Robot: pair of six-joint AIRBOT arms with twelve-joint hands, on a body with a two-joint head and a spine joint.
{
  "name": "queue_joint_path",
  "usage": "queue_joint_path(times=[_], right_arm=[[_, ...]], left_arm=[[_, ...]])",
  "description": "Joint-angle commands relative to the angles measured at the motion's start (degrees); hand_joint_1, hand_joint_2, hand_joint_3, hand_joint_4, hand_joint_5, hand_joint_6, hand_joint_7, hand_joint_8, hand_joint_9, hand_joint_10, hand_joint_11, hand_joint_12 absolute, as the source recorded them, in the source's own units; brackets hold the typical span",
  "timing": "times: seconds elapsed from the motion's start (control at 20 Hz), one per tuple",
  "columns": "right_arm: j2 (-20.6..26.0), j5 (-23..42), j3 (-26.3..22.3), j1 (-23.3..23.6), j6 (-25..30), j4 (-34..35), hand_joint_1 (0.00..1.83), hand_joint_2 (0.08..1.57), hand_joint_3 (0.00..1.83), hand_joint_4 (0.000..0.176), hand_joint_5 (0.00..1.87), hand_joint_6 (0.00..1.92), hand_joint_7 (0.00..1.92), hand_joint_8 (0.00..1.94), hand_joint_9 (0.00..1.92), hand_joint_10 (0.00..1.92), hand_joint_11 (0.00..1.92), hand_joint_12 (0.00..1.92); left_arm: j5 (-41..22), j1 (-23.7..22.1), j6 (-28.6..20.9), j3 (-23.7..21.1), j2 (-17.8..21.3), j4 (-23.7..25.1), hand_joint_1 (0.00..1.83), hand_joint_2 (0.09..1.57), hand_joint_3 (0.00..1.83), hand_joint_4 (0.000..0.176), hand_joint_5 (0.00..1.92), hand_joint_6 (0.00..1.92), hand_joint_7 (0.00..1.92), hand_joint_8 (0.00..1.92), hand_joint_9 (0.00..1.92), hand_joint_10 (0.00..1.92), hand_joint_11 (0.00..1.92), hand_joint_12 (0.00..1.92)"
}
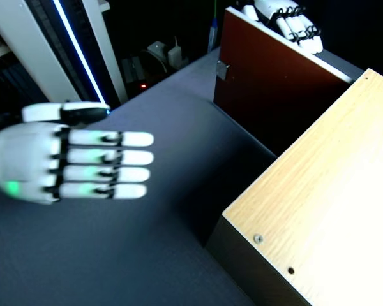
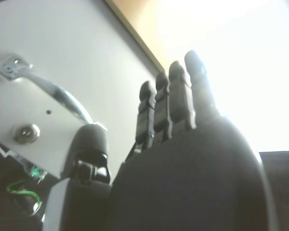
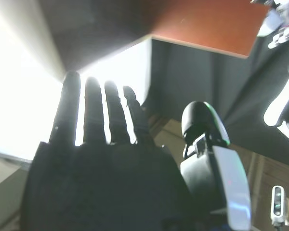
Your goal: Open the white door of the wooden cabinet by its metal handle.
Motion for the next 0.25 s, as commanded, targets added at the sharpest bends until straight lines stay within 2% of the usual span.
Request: queue_joint_path(times=[0.0,0.1,0.15,0.2], right_arm=[[0.1,8.2,-0.1,0.0,0.1,0.3,0.0,1.39,0.01,0.0,0.01,0.0,0.02,0.0,0.0,0.0,0.03,0.01],[0.1,9.0,-0.3,-0.6,0.0,1.0,0.0,1.4,0.01,0.0,0.01,0.01,0.02,0.0,0.02,0.01,0.08,0.04],[0.1,9.1,-0.4,-0.9,0.0,1.3,0.0,1.41,0.0,0.0,0.04,0.01,0.04,0.01,0.04,0.01,0.01,0.3],[0.1,9.2,-0.4,-1.1,0.0,1.5,0.0,1.41,0.0,0.0,0.04,0.01,0.04,0.01,0.04,0.01,0.01,0.3]], left_arm=[[-10.1,0.2,-0.4,-0.1,0.9,-1.0,0.0,1.57,0.05,0.0,0.22,0.01,0.17,0.01,0.17,0.01,0.0,0.6],[-13.0,1.3,-0.4,-1.2,1.5,-1.0,0.0,1.57,0.04,0.0,0.23,0.0,0.18,0.0,0.19,0.01,0.0,0.72],[-14.4,1.9,-0.4,-1.6,1.7,-1.1,0.0,1.57,0.05,0.0,0.24,0.0,0.19,0.01,0.2,0.01,0.0,0.8],[-15.0,2.3,-0.5,-1.7,1.7,-1.3,0.0,1.57,0.05,0.0,0.24,0.0,0.19,0.01,0.2,0.01,0.0,0.8]])
